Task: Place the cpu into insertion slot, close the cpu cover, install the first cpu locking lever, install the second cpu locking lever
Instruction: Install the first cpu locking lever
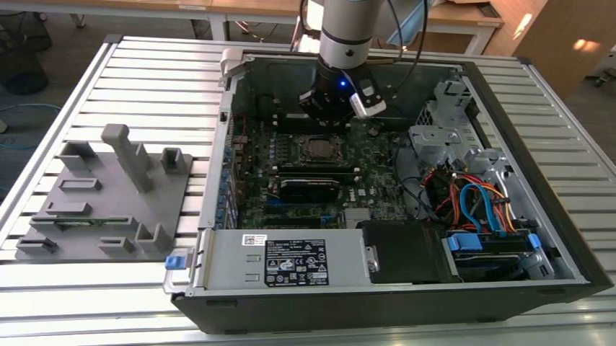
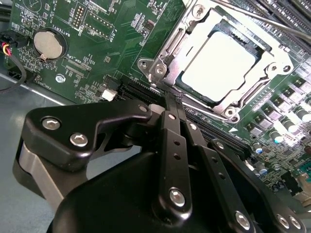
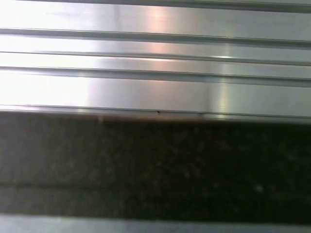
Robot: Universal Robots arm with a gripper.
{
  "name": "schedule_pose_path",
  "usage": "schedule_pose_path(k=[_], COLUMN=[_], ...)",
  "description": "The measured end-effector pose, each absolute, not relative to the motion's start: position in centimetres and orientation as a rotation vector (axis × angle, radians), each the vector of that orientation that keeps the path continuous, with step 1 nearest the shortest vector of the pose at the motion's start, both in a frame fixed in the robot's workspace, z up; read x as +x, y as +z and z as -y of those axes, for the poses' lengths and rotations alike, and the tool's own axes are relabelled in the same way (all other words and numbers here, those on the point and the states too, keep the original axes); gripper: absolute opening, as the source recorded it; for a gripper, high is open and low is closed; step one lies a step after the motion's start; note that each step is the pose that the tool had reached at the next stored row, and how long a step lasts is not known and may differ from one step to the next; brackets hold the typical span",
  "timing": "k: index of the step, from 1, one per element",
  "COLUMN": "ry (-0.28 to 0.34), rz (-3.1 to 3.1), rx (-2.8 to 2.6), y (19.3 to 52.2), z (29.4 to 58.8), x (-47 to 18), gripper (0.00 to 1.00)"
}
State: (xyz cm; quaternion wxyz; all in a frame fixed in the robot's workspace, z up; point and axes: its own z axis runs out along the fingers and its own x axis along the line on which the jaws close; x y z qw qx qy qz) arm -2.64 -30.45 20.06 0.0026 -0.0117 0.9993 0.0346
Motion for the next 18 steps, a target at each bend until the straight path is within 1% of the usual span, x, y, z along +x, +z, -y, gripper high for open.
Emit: schedule_pose_path(k=[11, 18], ry=[0.087, 0.085], rz=[-3.135, -3.135], rx=[-0.037, -0.037], y=[19.90, 19.98], z=[30.46, 30.45], x=[-2.64, -2.64], gripper=[0.10, 0.10])
